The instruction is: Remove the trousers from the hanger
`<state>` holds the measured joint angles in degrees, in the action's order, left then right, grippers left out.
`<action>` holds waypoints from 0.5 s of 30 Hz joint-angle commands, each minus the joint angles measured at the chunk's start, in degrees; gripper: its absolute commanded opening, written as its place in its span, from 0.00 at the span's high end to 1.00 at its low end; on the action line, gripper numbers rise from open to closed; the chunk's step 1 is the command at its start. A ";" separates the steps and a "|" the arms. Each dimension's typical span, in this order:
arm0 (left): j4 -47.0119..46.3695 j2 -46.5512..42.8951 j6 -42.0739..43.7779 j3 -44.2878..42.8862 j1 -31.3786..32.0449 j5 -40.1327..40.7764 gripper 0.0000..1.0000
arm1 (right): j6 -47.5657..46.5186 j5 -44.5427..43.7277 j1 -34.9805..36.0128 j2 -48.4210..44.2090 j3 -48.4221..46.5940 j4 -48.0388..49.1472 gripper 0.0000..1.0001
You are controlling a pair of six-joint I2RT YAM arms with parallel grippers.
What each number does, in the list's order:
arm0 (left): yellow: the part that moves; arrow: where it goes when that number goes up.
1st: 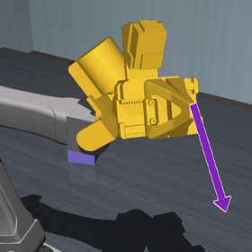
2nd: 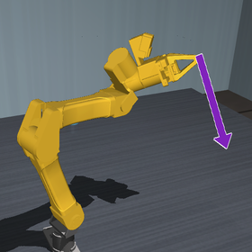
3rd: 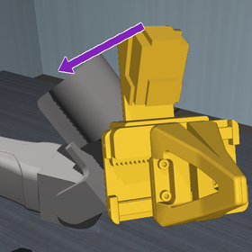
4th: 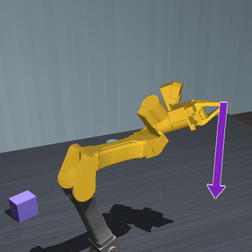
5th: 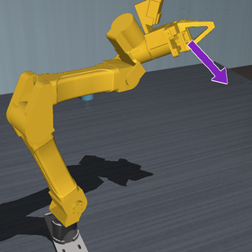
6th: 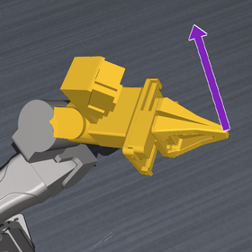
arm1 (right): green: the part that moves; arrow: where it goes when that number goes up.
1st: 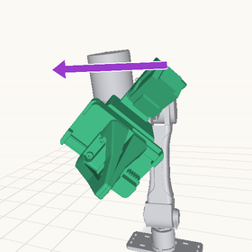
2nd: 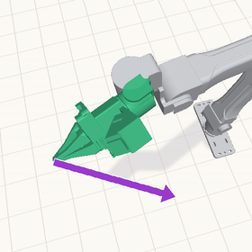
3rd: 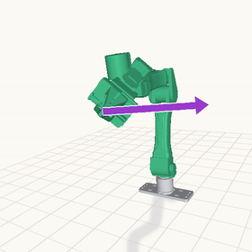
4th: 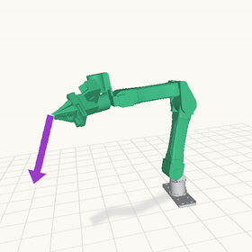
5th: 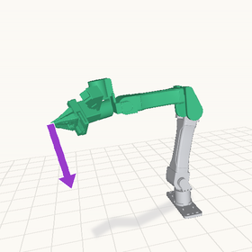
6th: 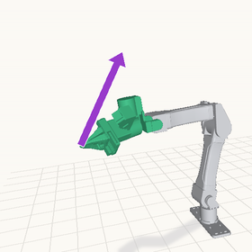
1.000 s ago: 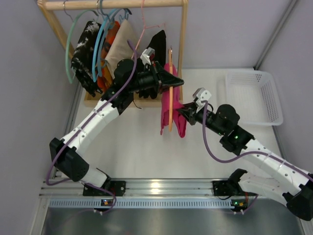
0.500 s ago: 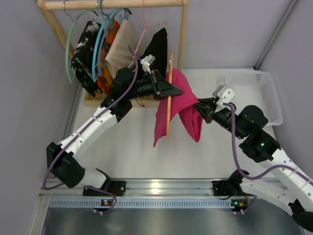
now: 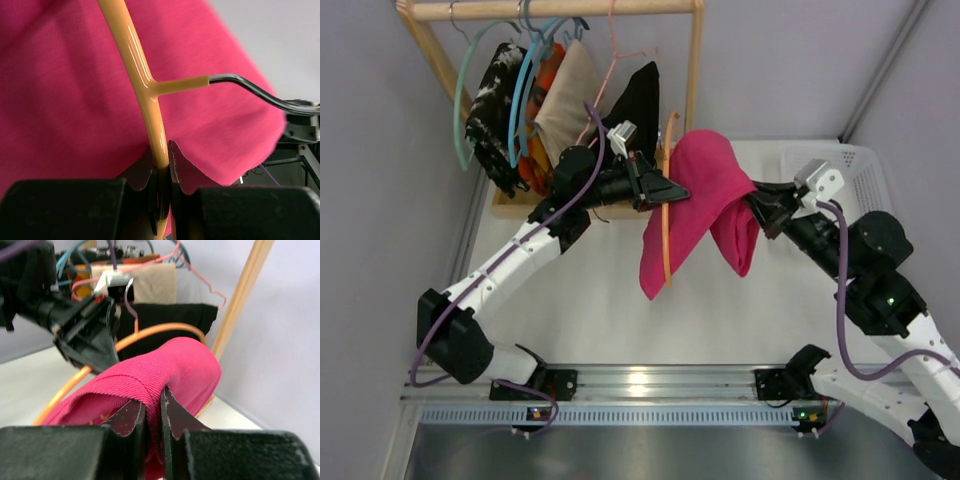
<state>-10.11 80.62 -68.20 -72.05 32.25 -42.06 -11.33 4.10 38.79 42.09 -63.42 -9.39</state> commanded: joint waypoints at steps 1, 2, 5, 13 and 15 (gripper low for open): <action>-2.11 -1.17 4.57 1.65 -1.14 0.40 1.00 | 1.05 -2.95 -2.22 -2.19 -11.37 15.54 1.00; -2.02 -1.08 4.92 1.74 -1.14 0.32 1.00 | 1.57 -3.22 -2.48 -1.75 -12.33 15.54 1.00; -2.02 -1.25 5.62 2.88 -1.05 0.05 1.00 | 2.63 -3.66 -3.89 -1.04 -16.46 15.54 1.00; -2.02 -2.31 6.86 5.25 -1.14 -0.74 1.00 | 4.04 -7.08 -7.14 -0.69 -21.31 14.84 1.00; -2.02 -2.57 7.12 5.52 -1.05 -1.09 1.00 | 3.25 -8.31 -8.19 -0.86 -21.48 14.92 1.00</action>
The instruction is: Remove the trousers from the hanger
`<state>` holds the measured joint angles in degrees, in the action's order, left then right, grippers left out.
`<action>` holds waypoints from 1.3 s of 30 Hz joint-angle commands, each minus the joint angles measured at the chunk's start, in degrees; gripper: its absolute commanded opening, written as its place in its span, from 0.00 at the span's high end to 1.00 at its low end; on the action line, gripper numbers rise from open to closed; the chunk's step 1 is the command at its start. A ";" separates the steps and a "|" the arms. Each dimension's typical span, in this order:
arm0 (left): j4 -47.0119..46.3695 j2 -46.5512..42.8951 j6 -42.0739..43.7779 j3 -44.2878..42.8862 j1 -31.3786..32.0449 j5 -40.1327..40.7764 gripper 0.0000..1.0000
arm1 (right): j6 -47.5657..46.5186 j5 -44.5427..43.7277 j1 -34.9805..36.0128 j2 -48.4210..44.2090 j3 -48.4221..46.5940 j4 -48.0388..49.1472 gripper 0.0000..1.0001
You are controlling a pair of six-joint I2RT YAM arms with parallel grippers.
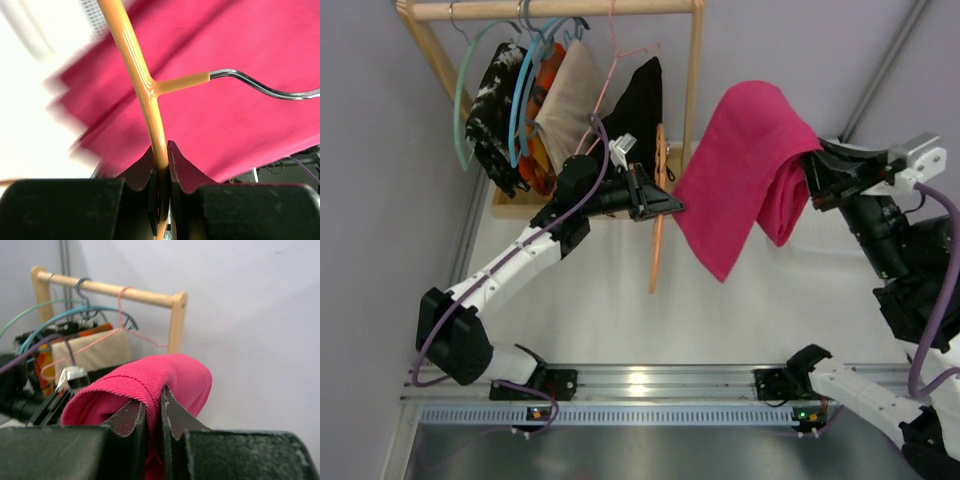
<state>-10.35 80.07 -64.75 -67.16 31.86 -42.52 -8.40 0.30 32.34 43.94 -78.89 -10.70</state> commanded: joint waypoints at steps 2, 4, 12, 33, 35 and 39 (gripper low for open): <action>-1.78 -2.20 4.02 0.71 -0.65 -0.98 1.00 | 0.67 -8.27 -2.98 -3.25 -6.18 15.45 1.00; -1.78 -2.38 4.89 0.80 -0.57 -1.77 1.00 | 0.67 -12.66 -5.43 -3.60 -6.19 14.40 1.00; -1.08 -3.43 7.27 0.62 -0.48 -3.62 1.00 | -8.90 -30.51 -10.62 -4.83 -2.76 13.69 1.00; -1.08 -9.05 8.94 -0.96 0.75 -5.03 1.00 | -18.84 -44.69 -27.56 3.51 12.18 19.48 1.00; -1.08 -9.84 9.03 -1.05 0.75 -5.03 1.00 | -17.53 -42.67 -29.86 5.36 12.53 19.49 1.00; -1.08 -10.81 9.64 -1.75 0.75 -4.94 1.00 | -16.47 -38.18 -36.02 8.87 14.20 21.85 1.00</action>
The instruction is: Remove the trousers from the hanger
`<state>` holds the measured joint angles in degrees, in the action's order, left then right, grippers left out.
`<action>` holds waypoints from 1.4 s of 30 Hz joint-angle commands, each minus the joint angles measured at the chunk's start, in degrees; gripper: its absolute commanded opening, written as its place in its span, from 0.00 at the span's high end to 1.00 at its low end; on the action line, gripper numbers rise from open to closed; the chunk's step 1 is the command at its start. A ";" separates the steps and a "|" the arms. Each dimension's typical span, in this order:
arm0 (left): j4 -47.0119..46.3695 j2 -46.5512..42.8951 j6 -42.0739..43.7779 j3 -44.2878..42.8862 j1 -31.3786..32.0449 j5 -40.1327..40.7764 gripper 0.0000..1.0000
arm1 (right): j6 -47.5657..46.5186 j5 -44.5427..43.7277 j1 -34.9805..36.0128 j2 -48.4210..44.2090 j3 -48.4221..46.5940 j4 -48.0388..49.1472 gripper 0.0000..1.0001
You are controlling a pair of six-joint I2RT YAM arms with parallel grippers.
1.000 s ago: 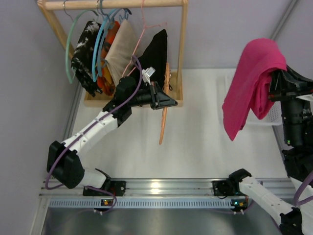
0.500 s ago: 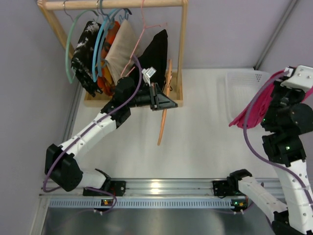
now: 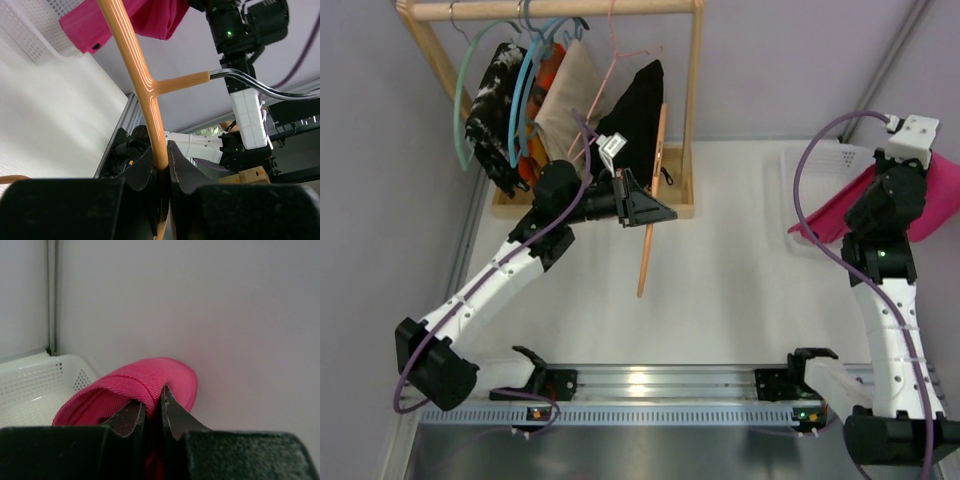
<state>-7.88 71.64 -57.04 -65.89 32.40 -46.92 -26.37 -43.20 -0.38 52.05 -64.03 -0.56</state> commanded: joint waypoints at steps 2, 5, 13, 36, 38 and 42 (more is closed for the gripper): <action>-3.55 -2.64 1.93 -3.28 0.21 -0.55 1.00 | 1.85 7.68 -4.01 3.48 0.22 12.68 1.00; -3.55 -2.82 1.67 -3.37 0.20 -0.54 1.00 | 3.43 11.37 -4.63 7.00 1.27 14.26 1.00; -3.55 -3.43 1.66 -3.20 0.20 -0.81 1.00 | 7.30 16.22 -4.72 22.37 -0.48 17.34 1.00; -3.55 -2.99 1.66 -4.33 0.20 0.25 1.00 | 20.21 48.68 -13.76 20.49 -6.28 -5.23 0.00; -3.55 -2.91 1.66 -4.86 0.29 0.94 1.00 | 22.14 54.59 -15.08 14.52 -6.72 -9.00 0.01; -3.55 -2.38 0.79 -6.09 0.47 1.74 1.00 | 30.01 75.92 -15.26 5.11 -7.25 -11.66 0.01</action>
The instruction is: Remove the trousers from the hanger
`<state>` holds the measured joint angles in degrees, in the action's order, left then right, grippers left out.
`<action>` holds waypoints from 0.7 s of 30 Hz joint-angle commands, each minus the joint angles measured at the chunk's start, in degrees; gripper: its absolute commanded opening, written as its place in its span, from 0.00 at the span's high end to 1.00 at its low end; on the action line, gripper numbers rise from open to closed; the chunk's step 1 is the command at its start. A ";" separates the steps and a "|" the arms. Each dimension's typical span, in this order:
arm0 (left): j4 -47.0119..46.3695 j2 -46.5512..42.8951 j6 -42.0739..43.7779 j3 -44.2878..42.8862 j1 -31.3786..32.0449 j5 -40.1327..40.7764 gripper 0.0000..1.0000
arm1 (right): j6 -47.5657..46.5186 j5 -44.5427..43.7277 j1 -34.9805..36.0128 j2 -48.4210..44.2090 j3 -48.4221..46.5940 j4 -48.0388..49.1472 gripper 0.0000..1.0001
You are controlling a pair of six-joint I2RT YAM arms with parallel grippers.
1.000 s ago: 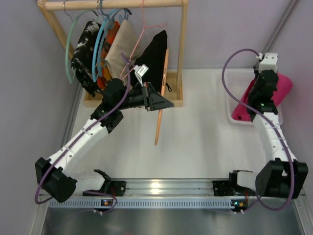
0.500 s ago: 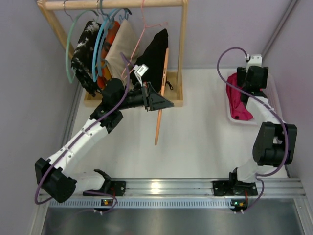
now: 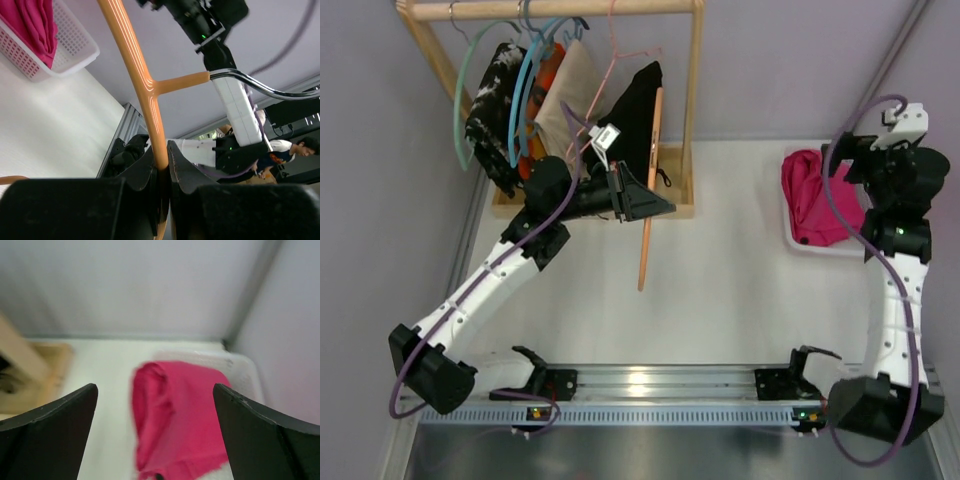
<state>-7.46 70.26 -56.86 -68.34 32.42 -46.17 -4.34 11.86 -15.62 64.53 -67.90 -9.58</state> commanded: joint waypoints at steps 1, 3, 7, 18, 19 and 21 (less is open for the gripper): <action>-3.96 -0.83 0.52 -4.08 0.71 1.08 1.00 | 10.47 23.71 0.06 -8.88 -3.47 -2.28 0.01; -3.96 -0.48 0.00 -4.26 0.97 1.61 1.00 | 19.66 28.11 0.58 -12.05 -4.25 -1.58 0.00; -5.36 0.23 -2.20 -4.26 1.06 2.67 1.00 | 37.27 29.72 4.18 -14.17 -4.35 -0.79 0.01; -7.30 4.00 -8.17 -5.84 1.06 6.53 1.00 | 38.96 16.97 38.11 -14.26 1.87 2.72 0.09; -8.00 4.53 -9.40 -5.84 1.06 6.53 1.00 | 38.97 17.14 39.16 -14.17 3.11 3.77 0.10; -8.71 5.32 -10.11 -6.45 1.15 6.88 1.00 | 37.65 15.84 43.55 -13.82 5.83 6.85 0.12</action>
<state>-9.34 75.20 -64.93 -71.37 33.36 -40.60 33.63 30.02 23.49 50.68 -64.38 -7.90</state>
